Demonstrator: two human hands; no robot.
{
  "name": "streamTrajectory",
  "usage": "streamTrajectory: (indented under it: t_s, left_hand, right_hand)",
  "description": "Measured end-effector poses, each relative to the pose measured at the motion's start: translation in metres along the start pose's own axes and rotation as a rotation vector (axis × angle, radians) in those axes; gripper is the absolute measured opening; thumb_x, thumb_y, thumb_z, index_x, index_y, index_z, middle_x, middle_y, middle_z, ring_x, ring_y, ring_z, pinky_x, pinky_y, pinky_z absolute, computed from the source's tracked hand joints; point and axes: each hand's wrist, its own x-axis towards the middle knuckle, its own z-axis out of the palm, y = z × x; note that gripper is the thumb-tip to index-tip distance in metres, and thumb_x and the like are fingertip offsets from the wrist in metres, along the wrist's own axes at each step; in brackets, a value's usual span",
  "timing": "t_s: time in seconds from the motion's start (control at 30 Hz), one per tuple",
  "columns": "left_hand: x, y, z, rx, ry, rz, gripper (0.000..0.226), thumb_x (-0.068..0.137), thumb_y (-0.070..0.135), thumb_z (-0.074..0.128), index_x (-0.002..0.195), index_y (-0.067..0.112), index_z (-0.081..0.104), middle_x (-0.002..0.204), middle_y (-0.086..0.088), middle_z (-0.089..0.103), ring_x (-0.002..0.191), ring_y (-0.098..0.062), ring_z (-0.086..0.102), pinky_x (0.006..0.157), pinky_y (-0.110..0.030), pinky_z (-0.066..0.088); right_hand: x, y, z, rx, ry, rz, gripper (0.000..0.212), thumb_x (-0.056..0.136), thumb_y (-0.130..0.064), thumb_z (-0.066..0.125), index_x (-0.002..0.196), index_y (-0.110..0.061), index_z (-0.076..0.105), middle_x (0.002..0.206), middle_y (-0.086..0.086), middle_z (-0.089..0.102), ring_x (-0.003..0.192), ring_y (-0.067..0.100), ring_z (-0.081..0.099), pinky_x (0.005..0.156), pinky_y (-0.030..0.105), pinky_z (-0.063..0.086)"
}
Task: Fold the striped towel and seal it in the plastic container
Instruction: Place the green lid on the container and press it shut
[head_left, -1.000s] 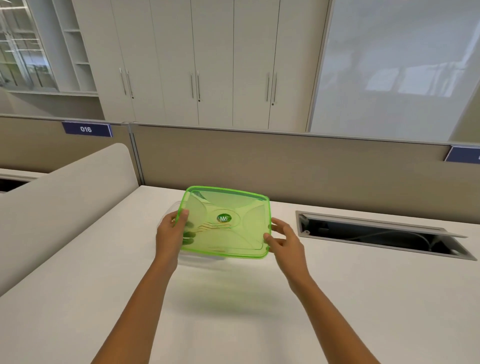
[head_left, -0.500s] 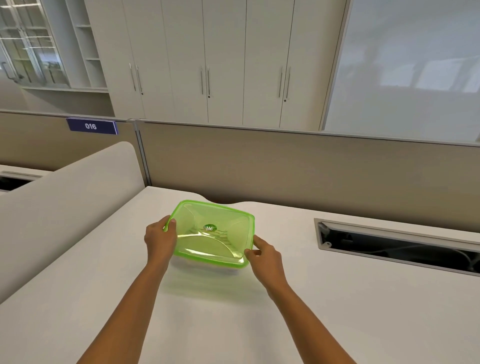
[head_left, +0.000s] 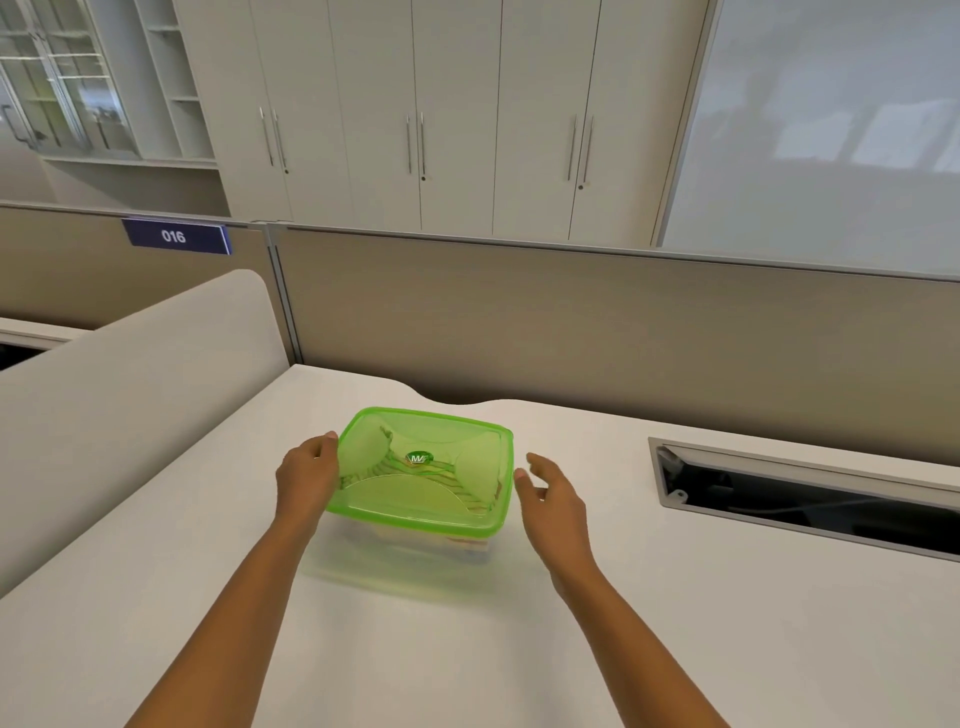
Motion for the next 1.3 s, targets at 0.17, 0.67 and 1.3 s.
streamTrajectory:
  t_s: [0.17,0.67,1.3]
  left_hand:
    - [0.024,0.005,0.0,-0.005,-0.102,-0.038,0.043,0.095,0.037,0.043,0.123,0.008,0.059,0.131,-0.014,0.056,0.123,-0.033,0.047,0.1,-0.038,0.037]
    - [0.059,0.009,0.013,-0.197,-0.38,-0.046,0.027,0.094,0.022,0.051,0.117,0.013,0.063,0.108,-0.006,0.064,0.09,-0.021,0.062,0.086,-0.033,0.048]
    - [0.079,0.003,0.021,-0.042,-0.306,-0.083,0.038,0.088,0.036,0.059,0.108,0.004,0.067,0.103,-0.013,0.066,0.093,-0.03,0.063,0.089,-0.039,0.051]
  right_hand:
    - [0.027,-0.003,0.007,0.089,0.028,0.148,0.042,0.095,-0.037,0.043,0.134,-0.02,0.043,0.135,0.004,0.05,0.118,0.025,0.051,0.102,0.036,0.04]
    - [0.076,0.005,0.038,0.158,0.025,0.246,0.038,0.095,-0.025,0.042,0.126,-0.008,0.054,0.128,0.012,0.054,0.093,0.02,0.048,0.079,0.027,0.038]
    - [0.081,0.009,0.053,0.083,0.111,0.29,0.044,0.096,-0.037,0.04,0.125,-0.007,0.052,0.129,0.017,0.048,0.113,0.034,0.051,0.1,0.043,0.041]
